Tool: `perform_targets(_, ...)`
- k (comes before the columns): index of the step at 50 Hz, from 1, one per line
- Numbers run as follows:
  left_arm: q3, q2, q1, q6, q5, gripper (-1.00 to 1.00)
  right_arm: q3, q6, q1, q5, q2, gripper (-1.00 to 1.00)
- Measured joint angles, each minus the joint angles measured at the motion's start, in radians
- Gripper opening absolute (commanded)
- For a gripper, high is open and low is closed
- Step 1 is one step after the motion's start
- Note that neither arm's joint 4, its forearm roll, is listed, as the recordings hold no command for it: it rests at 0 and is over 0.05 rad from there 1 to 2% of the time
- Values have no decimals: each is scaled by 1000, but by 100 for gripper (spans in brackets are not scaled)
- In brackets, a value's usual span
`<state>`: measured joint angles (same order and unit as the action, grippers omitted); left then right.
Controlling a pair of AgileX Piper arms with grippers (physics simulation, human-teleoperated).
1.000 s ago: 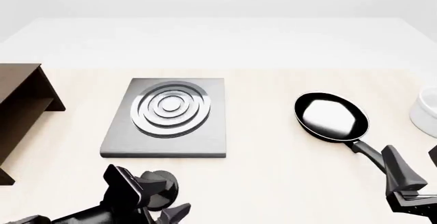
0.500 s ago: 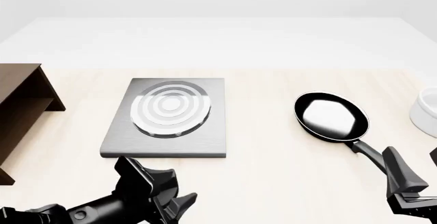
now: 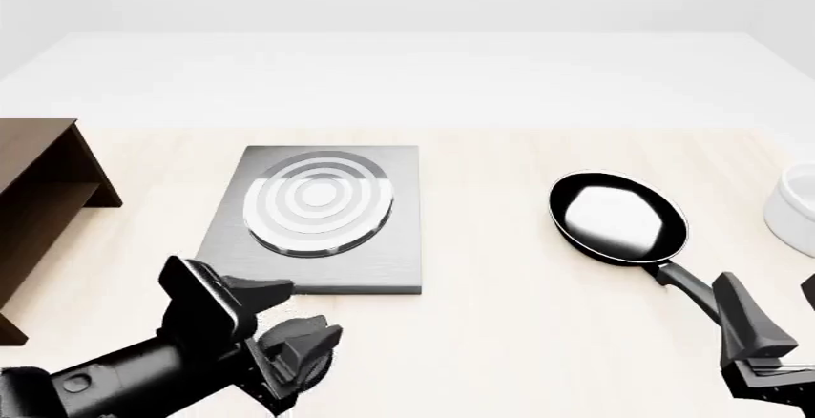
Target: Turn on the stove and put the frying pan on it.
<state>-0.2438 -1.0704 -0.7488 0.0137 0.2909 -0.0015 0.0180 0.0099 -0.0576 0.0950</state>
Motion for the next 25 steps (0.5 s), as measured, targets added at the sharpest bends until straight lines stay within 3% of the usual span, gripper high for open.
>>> perform_targets(13,25,192,89,-15,-97,100,0,-2,0,-10,12,100)
perform_targets(25,98,354,223,-21,-125,100,0,-4,0,-20,24,100)
